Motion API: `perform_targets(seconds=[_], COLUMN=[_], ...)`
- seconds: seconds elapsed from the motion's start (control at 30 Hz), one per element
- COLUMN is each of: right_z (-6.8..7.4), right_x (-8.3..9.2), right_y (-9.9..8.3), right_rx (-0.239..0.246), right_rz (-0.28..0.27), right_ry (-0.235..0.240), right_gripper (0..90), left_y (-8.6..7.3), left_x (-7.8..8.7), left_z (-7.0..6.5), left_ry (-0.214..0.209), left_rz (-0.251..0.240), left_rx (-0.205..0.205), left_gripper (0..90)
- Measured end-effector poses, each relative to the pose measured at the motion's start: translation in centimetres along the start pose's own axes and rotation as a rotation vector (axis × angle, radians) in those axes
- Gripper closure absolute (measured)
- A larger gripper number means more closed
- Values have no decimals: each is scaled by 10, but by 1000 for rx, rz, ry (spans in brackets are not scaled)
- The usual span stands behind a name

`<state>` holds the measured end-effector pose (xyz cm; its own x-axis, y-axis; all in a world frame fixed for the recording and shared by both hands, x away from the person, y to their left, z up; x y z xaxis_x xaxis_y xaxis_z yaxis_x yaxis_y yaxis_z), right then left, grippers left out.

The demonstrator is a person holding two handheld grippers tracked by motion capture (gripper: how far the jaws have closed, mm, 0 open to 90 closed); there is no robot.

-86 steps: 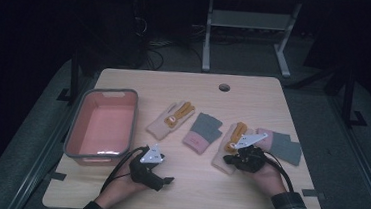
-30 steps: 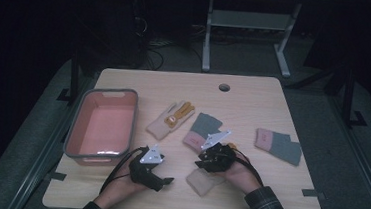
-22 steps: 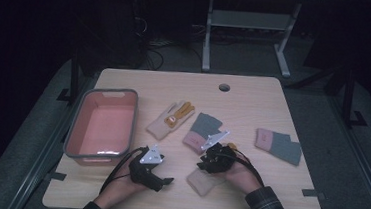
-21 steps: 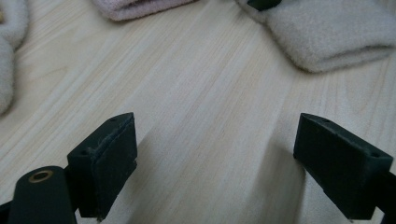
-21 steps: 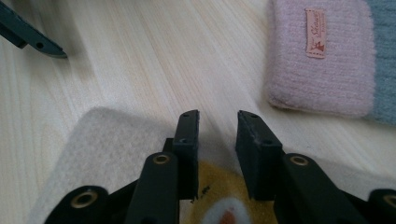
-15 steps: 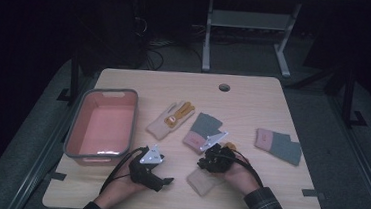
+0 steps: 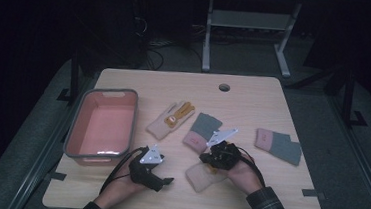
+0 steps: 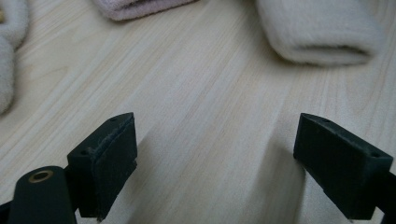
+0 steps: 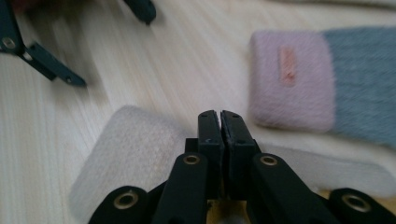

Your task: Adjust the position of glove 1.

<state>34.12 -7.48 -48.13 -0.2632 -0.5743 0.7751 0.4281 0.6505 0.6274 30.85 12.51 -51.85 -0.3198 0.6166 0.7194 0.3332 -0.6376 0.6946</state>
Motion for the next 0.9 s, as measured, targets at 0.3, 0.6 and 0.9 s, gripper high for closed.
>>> perform_targets(seconds=[0.3,0.6,0.9], right_z=[-4,-12,-8], right_x=[37,50,37], right_y=[16,12,-3], right_rx=[8,41,35], right_rz=[-188,-293,-234], right_ry=[-58,-153,-129], right_gripper=[873,870,871], left_y=[0,0,11], left_x=[0,0,0], left_z=[0,0,-2], left_ry=[0,2,25], left_rz=[5,-1,43], left_rx=[-4,-1,31], left_gripper=[128,128,142])
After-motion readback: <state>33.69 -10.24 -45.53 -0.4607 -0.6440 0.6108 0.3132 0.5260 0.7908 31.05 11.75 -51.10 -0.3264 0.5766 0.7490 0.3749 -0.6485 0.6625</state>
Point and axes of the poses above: each handheld gripper's, and its own axes: x roughly backward along the jaws, y roughly out of its top, z roughly to its left, the point moved 6 cm from there along -x, roughly forward along the jaws, and after that the axes turned 2 degrees about z, right-handed, at the moved point
